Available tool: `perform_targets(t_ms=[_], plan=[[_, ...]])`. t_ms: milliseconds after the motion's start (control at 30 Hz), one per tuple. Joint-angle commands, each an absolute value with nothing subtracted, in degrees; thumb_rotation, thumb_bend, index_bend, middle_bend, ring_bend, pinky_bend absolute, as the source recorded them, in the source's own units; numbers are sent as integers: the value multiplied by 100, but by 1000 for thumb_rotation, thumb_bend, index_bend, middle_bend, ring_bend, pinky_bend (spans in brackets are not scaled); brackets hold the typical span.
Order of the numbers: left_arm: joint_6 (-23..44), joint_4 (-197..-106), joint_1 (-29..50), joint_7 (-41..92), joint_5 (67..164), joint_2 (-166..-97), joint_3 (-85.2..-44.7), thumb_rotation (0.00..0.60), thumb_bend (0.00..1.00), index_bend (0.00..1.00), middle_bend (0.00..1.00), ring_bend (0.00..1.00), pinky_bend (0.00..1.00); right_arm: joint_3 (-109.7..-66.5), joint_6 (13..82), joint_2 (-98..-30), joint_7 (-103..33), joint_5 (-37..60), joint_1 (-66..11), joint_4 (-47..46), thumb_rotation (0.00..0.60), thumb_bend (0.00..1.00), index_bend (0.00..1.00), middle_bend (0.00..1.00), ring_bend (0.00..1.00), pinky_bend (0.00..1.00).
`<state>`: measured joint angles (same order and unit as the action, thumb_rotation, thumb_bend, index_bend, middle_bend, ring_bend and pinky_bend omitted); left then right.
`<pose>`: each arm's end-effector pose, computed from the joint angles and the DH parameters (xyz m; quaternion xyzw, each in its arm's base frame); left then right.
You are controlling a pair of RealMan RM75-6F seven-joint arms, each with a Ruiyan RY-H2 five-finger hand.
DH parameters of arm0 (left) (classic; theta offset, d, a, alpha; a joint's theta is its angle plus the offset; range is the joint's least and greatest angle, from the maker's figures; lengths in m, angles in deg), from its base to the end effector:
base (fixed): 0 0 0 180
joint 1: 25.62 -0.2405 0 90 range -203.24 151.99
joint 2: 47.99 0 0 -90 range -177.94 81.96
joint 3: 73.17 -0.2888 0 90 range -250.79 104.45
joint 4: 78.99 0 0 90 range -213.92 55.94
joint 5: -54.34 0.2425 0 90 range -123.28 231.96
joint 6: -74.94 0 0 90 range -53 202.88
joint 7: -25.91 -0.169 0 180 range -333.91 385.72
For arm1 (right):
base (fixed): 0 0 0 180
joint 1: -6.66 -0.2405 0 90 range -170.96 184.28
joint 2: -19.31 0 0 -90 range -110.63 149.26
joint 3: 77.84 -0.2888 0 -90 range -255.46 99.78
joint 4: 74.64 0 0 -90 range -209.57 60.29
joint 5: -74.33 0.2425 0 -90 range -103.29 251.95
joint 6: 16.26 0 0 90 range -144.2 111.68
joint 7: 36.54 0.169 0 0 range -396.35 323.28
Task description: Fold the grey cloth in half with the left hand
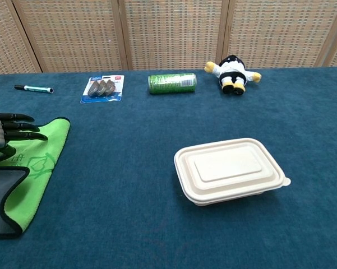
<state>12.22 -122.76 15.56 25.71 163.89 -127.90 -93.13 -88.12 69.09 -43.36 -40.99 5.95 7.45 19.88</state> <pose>-0.3681 0.3819 0.0395 -0.9358 0.0106 -0.1043 0.3366 -0.4011 -0.1950 0.1895 0.4589 -0.4259 0.3246 0.7090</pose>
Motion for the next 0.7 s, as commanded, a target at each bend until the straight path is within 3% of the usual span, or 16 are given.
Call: perform_targets(t_ms=[33,700], plan=[[1209,-12148,1514,2550,16371,-12806,-9295,600,498,622,0,0,0,-8811,6911,-4337,-4104,590,745,1991,600,0,0,0,0,0],[1160,-11666,1422,2644,16430,-13003,-9298,600,498,623,0,0,0,-8810,6942,-4329,-4113,579,758,2021,600,0,0,0,0,0]])
